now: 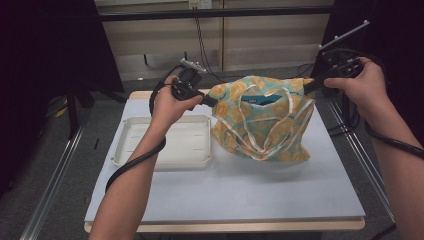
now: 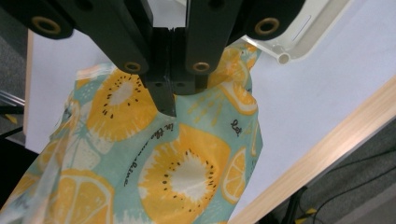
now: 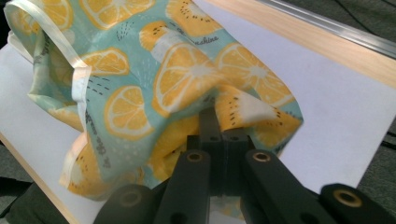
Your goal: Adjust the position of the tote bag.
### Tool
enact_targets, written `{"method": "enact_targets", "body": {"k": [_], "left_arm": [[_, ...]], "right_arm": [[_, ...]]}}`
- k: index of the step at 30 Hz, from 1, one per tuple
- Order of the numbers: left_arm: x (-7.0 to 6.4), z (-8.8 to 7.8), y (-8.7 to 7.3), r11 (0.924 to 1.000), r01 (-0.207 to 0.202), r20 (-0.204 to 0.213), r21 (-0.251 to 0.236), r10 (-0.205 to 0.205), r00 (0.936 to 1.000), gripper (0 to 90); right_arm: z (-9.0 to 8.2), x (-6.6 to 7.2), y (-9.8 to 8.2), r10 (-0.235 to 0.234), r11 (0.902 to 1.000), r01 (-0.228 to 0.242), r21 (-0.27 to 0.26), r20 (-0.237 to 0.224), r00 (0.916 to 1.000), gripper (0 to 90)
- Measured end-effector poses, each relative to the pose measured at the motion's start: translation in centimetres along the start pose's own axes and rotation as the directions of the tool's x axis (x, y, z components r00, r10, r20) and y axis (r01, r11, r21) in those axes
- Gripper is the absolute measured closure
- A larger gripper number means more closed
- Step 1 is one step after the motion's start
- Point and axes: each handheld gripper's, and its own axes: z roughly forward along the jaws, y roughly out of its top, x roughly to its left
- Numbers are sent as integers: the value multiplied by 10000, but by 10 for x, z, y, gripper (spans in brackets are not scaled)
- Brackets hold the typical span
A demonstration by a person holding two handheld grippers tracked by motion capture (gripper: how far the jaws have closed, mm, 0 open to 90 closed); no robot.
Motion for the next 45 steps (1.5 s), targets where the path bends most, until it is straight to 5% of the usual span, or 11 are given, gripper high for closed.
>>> {"method": "enact_targets", "body": {"k": [10,19,28,36,38,45], "left_arm": [[3,18,-8,9993,231,84,301,-234,9997,837],[-16,-4,-2,9985,-521,-270,184,526,9983,498],[-38,-14,17,9901,-1370,-659,-312,1347,9887,371],[-45,10,35,9774,-2078,-686,-389,2048,9764,393],[-43,14,38,9746,-2239,-771,-50,2229,9718,417],[-43,17,43,9702,-2391,-619,383,2411,9685,778]], "right_arm": [[20,-3,-6,-46,9994,56,355,-290,9996,900],[21,2,-6,-137,9986,148,506,-218,9997,900],[24,7,-3,-227,9976,238,649,-166,9996,900],[25,10,0,-278,9969,284,739,-87,9996,894],[26,10,0,-311,9968,317,740,-84,9995,887],[27,7,-1,-425,9969,427,658,-38,9991,863]]}}
